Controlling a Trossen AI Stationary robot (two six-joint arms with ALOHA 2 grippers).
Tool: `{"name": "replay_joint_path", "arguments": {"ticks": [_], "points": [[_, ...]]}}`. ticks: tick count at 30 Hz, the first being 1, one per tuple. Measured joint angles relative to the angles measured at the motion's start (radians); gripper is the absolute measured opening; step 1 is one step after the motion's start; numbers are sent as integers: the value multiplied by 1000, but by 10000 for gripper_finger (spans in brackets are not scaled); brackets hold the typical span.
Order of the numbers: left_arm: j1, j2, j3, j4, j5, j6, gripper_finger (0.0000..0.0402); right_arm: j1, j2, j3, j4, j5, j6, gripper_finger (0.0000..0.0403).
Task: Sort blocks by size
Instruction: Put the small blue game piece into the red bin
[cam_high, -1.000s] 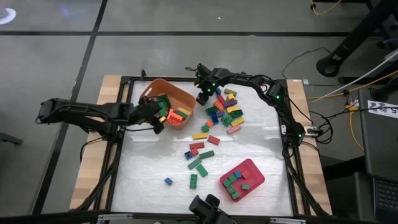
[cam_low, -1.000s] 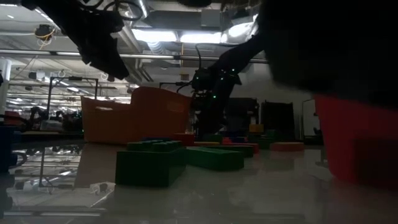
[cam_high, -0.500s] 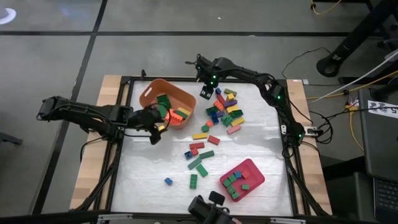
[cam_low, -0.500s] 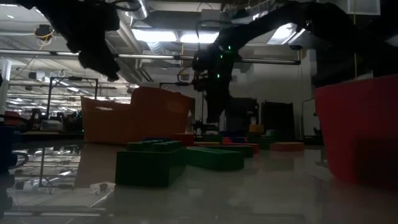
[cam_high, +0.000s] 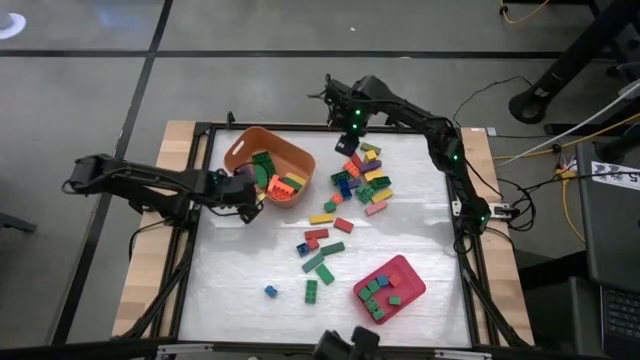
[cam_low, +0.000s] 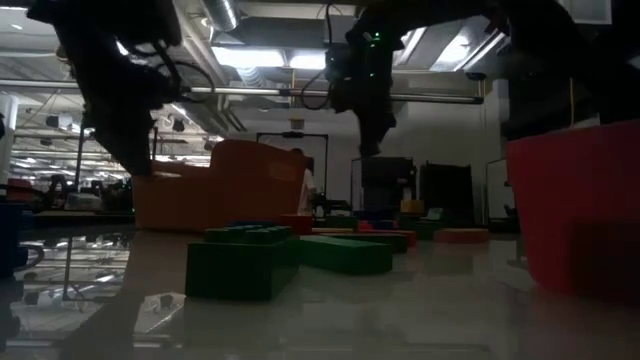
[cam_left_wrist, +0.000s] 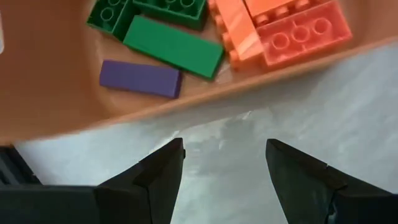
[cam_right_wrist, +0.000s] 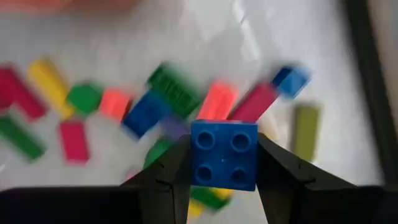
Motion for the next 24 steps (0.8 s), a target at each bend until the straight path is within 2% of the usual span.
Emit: {"name": "replay_joint_path", "arguments": {"ticks": [3, 7, 9, 13, 18, 24], "points": [[43, 55, 0, 61, -26, 60, 217, 25, 0, -6, 2, -57, 35, 141], [98, 121, 0, 172, -43, 167, 217, 64, -2, -6, -2, -186, 53, 140], [122, 147, 0, 228, -44, 218, 217, 89, -3, -6, -2, -209, 52, 140], [160, 180, 0, 327, -42, 300, 217, 143, -14, -7, -2, -202, 52, 140], [169, 177, 0, 344, -41, 333, 217, 214, -23, -22, 0, -198, 57, 140], [137, 151, 0, 338, -8, 335, 217, 307, -122, -172, -2, -200, 107, 140]]}}
